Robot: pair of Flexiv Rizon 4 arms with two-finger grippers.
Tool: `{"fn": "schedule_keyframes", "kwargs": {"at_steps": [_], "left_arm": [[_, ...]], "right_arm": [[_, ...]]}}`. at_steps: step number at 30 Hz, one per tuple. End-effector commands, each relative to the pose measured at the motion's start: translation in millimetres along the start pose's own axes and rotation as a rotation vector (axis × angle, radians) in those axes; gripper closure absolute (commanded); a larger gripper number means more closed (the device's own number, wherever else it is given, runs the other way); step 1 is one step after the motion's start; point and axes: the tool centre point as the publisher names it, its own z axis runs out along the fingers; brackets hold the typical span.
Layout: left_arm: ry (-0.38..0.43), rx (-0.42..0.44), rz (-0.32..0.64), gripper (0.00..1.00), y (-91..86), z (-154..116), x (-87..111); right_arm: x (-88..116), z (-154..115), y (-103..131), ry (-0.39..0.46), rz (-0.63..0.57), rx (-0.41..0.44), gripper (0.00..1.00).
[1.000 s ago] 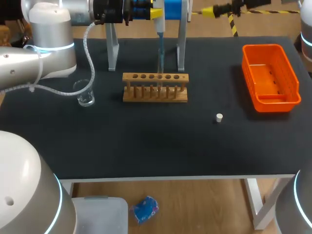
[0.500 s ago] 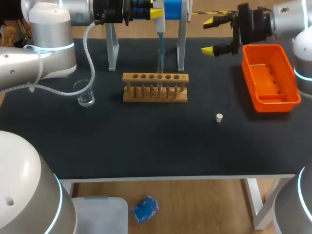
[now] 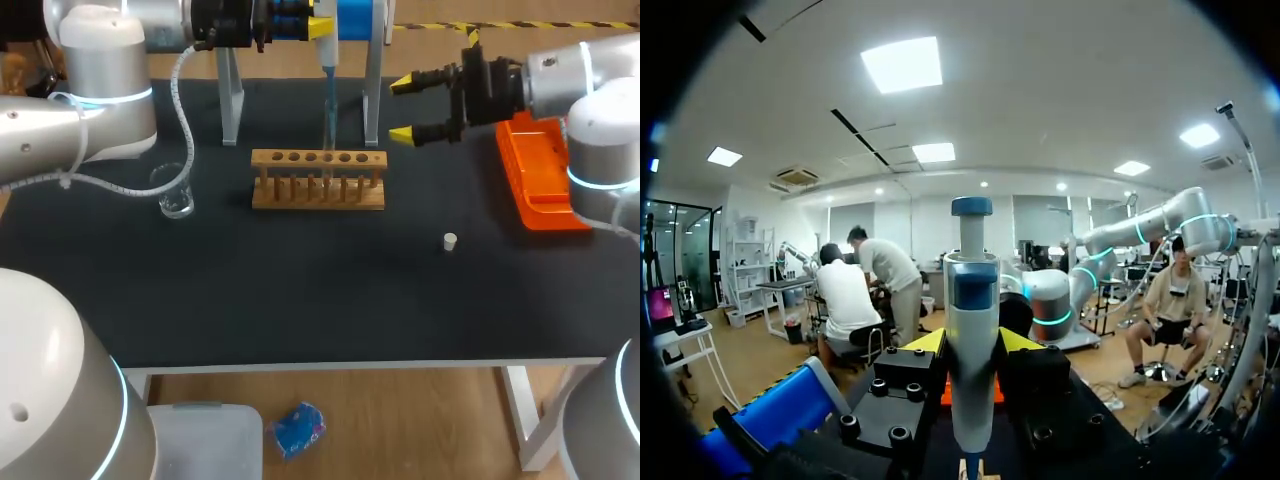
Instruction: Invert the test tube, pick up the pipette, mount the tip to pipette, aspirate from beaker and dispense into the tube, eject the tip, return the pipette, and cap with the stopper.
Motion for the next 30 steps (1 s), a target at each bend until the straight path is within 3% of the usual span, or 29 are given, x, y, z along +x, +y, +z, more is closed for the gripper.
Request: {"fn": "schedule_keyframes", "kwargs": {"at_steps": [1, 7, 30], "left_arm": [[0.001, -0.002, -0.001, 1.00, -0.9, 0, -0.3], [0.001, -0.002, -0.001, 1.00, -0.9, 0, -0.3], [-0.001, -0.040, 0.013, 1.00, -1.8, 1, -1.2]], "right_arm": [[-6, 18, -5, 0.007, 0.001, -0.007, 0.00], [-6, 28, -5, 0.019, 0.011, -0.026, 0.00], [-7, 29, -4, 0.018, 0.015, -0.031, 0.00]]}}
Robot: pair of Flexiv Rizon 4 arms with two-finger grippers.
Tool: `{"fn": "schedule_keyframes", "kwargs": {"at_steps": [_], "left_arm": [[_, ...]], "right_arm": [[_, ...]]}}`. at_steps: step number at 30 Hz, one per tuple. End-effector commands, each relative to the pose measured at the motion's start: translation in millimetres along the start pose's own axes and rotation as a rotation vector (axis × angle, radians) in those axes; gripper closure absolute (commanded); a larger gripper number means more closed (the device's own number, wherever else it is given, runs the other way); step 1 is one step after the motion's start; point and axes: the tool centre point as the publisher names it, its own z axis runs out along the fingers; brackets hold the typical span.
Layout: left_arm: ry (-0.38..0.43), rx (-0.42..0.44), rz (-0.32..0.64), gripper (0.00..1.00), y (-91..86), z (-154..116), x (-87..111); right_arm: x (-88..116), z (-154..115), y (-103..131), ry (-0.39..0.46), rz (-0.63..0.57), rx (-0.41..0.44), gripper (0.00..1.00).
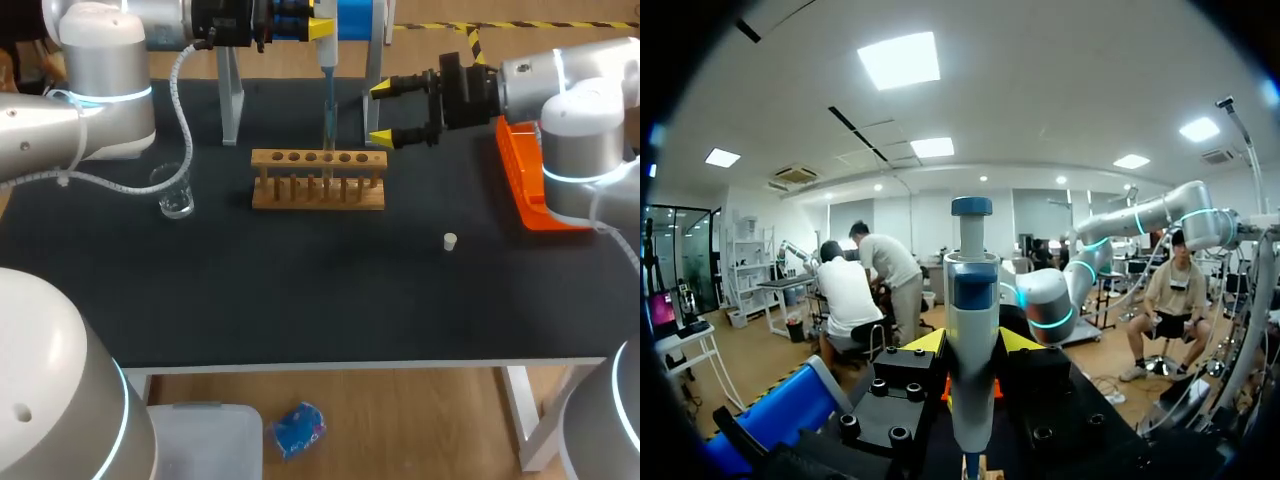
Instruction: Invert the test tube, pick up the pipette, mount the tip to pipette, aspirate from beaker and dispense into the tube, eject the tip, return the pipette, and cap with the stopper.
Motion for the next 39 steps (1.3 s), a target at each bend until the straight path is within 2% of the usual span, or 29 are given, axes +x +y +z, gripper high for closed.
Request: {"fn": "schedule_keyframes", "kwargs": {"at_steps": [1, 17, 39], "left_arm": [[0.000, -0.012, 0.000, 1.00, -3.1, 0.5, -0.6], [0.005, -0.053, 0.017, 1.00, -4.1, 3.6, -0.7], [0.003, -0.030, 0.040, 1.00, -9.7, 8.8, -0.4]], "right_arm": [[0.0, 0.0, -0.4, 0.000, -0.001, 0.000, 0.00], [0.0, 0.0, -0.4, 0.000, -0.001, 0.000, 0.00], [0.0, 0.0, -0.4, 0.000, -0.001, 0.000, 0.00]]}}
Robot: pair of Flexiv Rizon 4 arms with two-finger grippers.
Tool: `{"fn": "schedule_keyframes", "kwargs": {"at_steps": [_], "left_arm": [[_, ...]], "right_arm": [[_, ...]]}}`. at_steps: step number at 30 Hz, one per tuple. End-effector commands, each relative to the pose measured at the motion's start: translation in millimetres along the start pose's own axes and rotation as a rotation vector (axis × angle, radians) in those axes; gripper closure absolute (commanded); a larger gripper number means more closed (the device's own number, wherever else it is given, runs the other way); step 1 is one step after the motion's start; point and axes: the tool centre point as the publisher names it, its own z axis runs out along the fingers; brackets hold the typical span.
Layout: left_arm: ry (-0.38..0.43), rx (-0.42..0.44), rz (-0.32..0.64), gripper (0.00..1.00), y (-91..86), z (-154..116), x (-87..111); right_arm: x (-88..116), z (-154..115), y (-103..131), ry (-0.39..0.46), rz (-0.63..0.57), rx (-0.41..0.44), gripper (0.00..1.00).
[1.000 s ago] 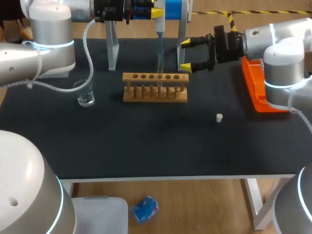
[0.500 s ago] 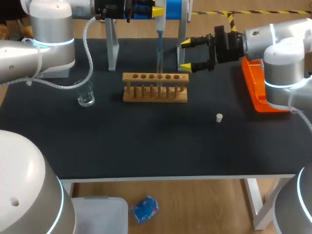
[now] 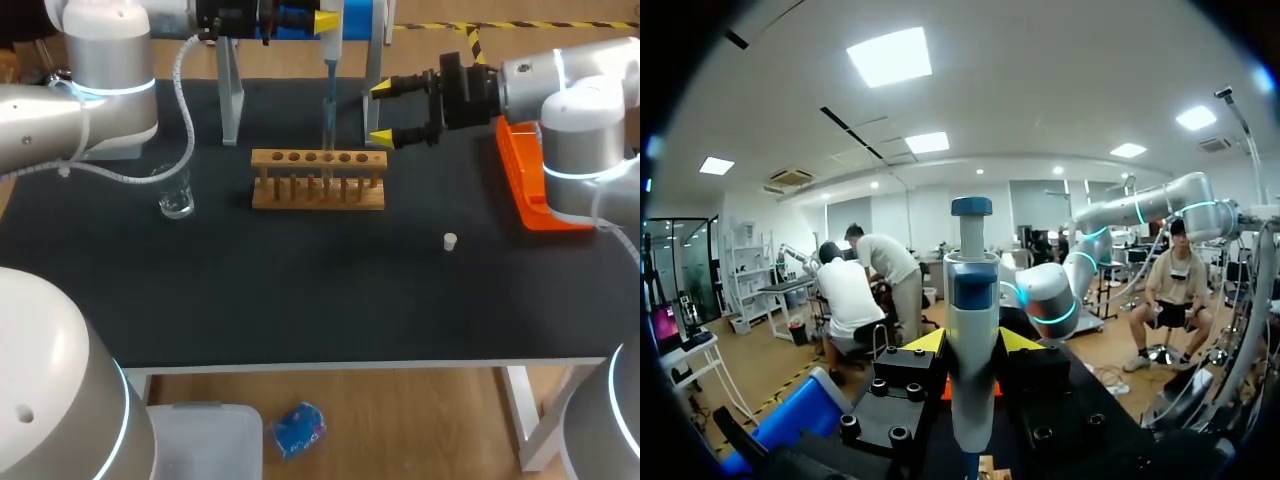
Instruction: Invert the test tube, pick up the pipette, mount the tip to pipette, aspirate from beaker and dispense into the tube, eject the tip, return the pipette, and cap with the stopper.
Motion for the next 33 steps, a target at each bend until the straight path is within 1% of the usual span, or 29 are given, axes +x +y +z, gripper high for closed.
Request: {"fn": "schedule_keyframes", "kwargs": {"at_steps": [1, 9, 13, 20, 33], "left_arm": [[-0.002, 0.001, 0.002, 1.00, -0.8, 1.4, 0.2], [-0.008, -0.003, -0.009, 1.00, -1.9, 2.4, 2.3], [-0.010, -0.028, -0.019, 1.00, -2.1, 2.1, 2.6], [-0.004, -0.043, -0.017, 1.00, -2.6, 4.5, 2.0], [-0.008, -0.034, -0.008, 1.00, -7.3, 4.5, 2.2]], "right_arm": [[-0.1, 0.2, -0.4, 0.000, 0.000, 0.000, 0.00], [-0.1, 0.2, -0.4, 0.000, 0.000, 0.000, 0.00], [-0.1, 0.2, -0.4, 0.000, 0.000, 0.000, 0.00], [-0.1, 0.2, -0.4, 0.000, 0.000, 0.000, 0.00], [-0.1, 0.2, -0.4, 0.000, 0.000, 0.000, 0.00]]}}
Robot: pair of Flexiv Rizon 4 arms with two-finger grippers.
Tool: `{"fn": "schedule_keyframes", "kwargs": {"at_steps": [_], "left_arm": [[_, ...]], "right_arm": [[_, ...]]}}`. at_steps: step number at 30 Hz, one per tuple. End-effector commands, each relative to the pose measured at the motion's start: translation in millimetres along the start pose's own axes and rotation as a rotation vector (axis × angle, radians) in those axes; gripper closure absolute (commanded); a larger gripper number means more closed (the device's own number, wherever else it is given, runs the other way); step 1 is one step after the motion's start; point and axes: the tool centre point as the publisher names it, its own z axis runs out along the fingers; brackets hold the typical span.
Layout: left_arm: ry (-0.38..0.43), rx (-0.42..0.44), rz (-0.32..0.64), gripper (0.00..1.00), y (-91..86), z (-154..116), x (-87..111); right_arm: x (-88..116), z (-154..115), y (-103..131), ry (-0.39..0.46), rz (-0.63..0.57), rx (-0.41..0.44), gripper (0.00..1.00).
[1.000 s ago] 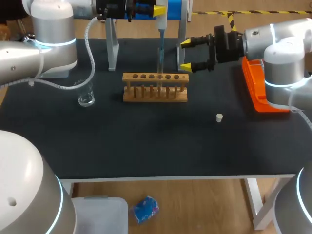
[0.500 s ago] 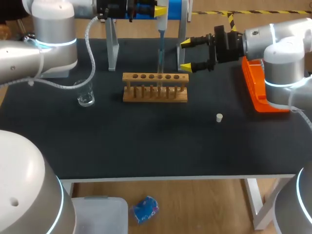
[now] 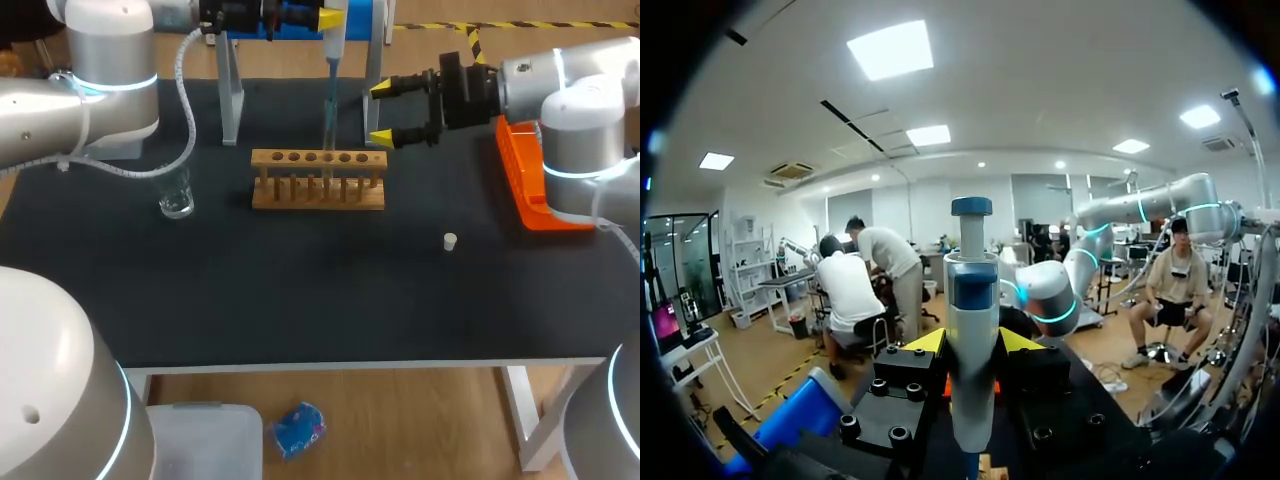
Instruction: Invert the test tube, pick up the pipette, mount the tip to pipette, aspirate from beaker and dispense into the tube, eject the tip, return the pipette, and cap with the stopper.
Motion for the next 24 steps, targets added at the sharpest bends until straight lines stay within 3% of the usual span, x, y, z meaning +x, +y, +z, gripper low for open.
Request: {"fn": "schedule_keyframes", "kwargs": {"at_steps": [1, 24], "left_arm": [[-0.004, 0.000, 0.002, 1.00, -1.7, 0.1, 0.7], [-0.017, 0.000, -0.005, 1.00, -6.0, 0.8, 4.2]], "right_arm": [[0.1, 0.1, -0.5, 0.000, 0.000, 0.000, 0.00], [0.1, 0.1, -0.5, 0.000, 0.000, 0.000, 0.00]]}}
